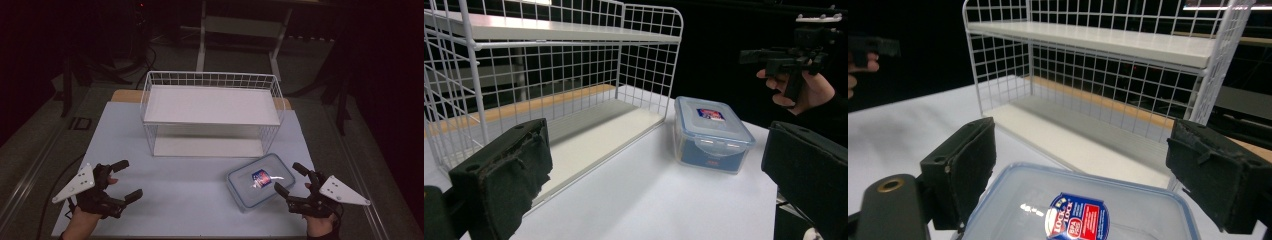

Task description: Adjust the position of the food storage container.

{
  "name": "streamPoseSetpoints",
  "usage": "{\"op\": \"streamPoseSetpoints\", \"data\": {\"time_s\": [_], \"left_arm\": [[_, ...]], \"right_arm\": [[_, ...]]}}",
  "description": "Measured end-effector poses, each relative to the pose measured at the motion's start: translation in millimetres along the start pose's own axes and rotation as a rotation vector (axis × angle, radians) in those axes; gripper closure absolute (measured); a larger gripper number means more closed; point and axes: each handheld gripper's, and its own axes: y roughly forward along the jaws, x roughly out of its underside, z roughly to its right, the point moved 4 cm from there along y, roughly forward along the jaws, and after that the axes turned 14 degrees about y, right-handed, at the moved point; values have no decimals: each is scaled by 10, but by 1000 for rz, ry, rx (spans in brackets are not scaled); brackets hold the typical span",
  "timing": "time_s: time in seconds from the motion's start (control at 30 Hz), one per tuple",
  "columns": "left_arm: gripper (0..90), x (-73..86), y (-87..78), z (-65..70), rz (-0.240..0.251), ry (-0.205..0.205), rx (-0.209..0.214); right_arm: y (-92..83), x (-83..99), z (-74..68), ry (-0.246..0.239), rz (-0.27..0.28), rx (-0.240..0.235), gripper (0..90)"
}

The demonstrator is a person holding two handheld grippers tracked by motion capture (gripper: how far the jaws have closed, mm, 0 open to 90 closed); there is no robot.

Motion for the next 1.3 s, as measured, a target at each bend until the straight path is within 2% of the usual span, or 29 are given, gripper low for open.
{"op": "streamPoseSetpoints", "data": {"time_s": [0.07, 0.13, 0.2, 0.23, 0.3, 0.33, 0.43, 0.57, 0.63, 0.7, 0.77, 0.87, 0.9, 1.1, 1.3], "left_arm": [[0, -5, 5, 5, -1, 3, 1], [0, -10, 5, 8, 0, 5, 3], [0, -14, 4, 9, 2, 9, 2], [0, -17, 2, 13, 7, 9, 3], [0, -14, 7, 17, 2, 12, 2], [0, -11, 11, 19, 0, 12, 6], [0, -6, 28, 31, -9, 23, 8], [0, -15, 43, 42, -7, 26, 12], [0, -16, 48, 44, -11, 31, 10], [0, -12, 53, 46, -11, 27, 12], [0, -8, 58, 45, -11, 30, 13], [0, 0, 67, 42, -12, 30, 15], [0, 5, 71, 41, -15, 30, 18], [0, 10, 88, 48, -20, 36, 22], [0, 16, 96, 44, -23, 36, 24]], "right_arm": [[-10, -21, -12, 6, -2, -2, 118], [-16, -57, -33, 16, -5, 25, 113], [-16, -64, -35, 19, -9, 31, 113], [-12, -78, -40, 30, -7, 62, 118], [-46, -78, -81, 33, -10, 23, 135], [-52, -72, -92, 38, -10, 40, 138], [-76, -13, -130, 55, -87, 19, 200], [-106, 102, -155, 73, -158, 4, 263], [-119, 183, -156, 84, -189, 1, 327], [-119, 280, -144, 96, -226, -14, 428], [-115, 380, -134, 90, -259, -5, 502], [-101, 520, -125, 83, -310, 9, 576], [-94, 563, -130, 82, -329, -3, 594], [-52, 752, -100, 50, -448, -7, 898], [25, 907, -37, 45, -539, 11, 900]]}}
